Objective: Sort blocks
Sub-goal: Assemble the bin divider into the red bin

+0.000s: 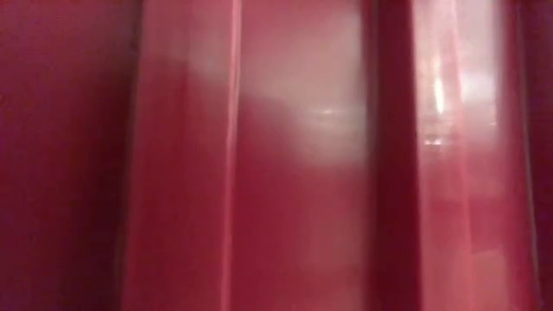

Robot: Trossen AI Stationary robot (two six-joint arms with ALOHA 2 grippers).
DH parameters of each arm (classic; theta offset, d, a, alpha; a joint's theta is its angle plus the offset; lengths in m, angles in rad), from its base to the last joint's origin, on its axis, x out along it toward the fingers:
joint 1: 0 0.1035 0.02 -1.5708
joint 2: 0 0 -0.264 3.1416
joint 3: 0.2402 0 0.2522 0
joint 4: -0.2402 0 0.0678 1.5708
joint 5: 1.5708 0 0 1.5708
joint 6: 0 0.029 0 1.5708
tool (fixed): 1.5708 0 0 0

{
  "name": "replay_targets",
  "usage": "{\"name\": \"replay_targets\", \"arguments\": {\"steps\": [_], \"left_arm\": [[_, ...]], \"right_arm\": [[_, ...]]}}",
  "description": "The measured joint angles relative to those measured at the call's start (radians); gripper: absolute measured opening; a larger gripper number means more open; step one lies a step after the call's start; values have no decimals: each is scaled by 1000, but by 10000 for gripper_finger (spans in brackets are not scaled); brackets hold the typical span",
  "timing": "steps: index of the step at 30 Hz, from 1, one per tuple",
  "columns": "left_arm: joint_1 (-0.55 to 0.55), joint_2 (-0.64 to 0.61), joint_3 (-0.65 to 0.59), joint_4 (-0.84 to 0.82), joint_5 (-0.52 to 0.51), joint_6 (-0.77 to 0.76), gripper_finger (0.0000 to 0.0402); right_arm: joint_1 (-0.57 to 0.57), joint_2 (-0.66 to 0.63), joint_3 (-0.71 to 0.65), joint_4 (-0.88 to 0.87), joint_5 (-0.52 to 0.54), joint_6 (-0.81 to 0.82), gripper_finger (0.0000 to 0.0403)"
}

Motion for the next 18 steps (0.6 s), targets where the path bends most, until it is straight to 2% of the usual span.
{"name": "replay_targets", "arguments": {"steps": [9,18], "left_arm": [[-5,4,0,-90,-25,63,83],[-7,10,0,-178,-50,84,83]], "right_arm": [[-2,42,-2,-6,-49,-4,0],[-3,40,-1,-24,-40,-1,0]]}}
